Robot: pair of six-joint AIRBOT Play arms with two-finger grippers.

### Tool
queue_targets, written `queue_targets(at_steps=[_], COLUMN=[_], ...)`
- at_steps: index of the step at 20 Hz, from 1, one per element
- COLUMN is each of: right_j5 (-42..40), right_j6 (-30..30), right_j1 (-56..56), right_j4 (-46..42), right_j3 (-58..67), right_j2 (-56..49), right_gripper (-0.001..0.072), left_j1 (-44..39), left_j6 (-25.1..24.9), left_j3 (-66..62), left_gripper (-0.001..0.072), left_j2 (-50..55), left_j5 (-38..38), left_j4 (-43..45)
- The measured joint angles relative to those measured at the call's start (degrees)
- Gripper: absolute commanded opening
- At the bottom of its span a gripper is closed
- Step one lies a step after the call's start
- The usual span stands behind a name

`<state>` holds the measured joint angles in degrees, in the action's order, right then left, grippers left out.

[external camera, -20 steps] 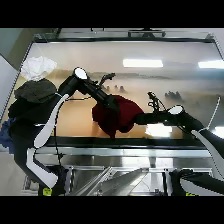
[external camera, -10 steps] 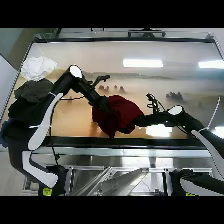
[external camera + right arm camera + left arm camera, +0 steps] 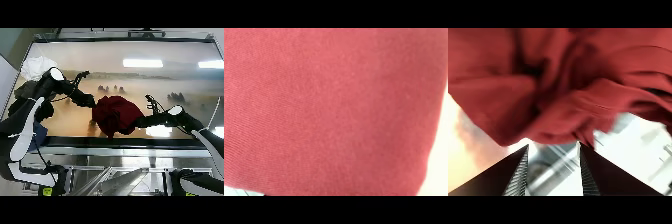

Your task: Fold the shirts.

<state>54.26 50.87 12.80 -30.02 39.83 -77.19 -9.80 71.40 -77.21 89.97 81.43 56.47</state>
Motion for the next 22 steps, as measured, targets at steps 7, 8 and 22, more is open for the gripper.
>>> queue_targets(at_steps=[7,8,22], right_j5=[0.2,0.3,0.4], right_j6=[0.0,0.0,0.1], right_j1=[0.0,0.0,0.0], right_j4=[0.0,0.0,0.0], right_j3=[0.0,0.0,0.0], right_j2=[0.0,0.0,0.0], right_gripper=[0.0019,0.0019,0.0019], left_j1=[-3.7,-4.4,-7.4], left_j6=[-12.0,-13.9,-25.6], left_j3=[-1.7,-3.3,-12.6], left_gripper=[0.0342,0.0342,0.0342], left_j2=[5.6,6.7,9.9], left_j5=[-5.1,-4.2,8.5], left_j4=[0.3,0.4,-0.8])
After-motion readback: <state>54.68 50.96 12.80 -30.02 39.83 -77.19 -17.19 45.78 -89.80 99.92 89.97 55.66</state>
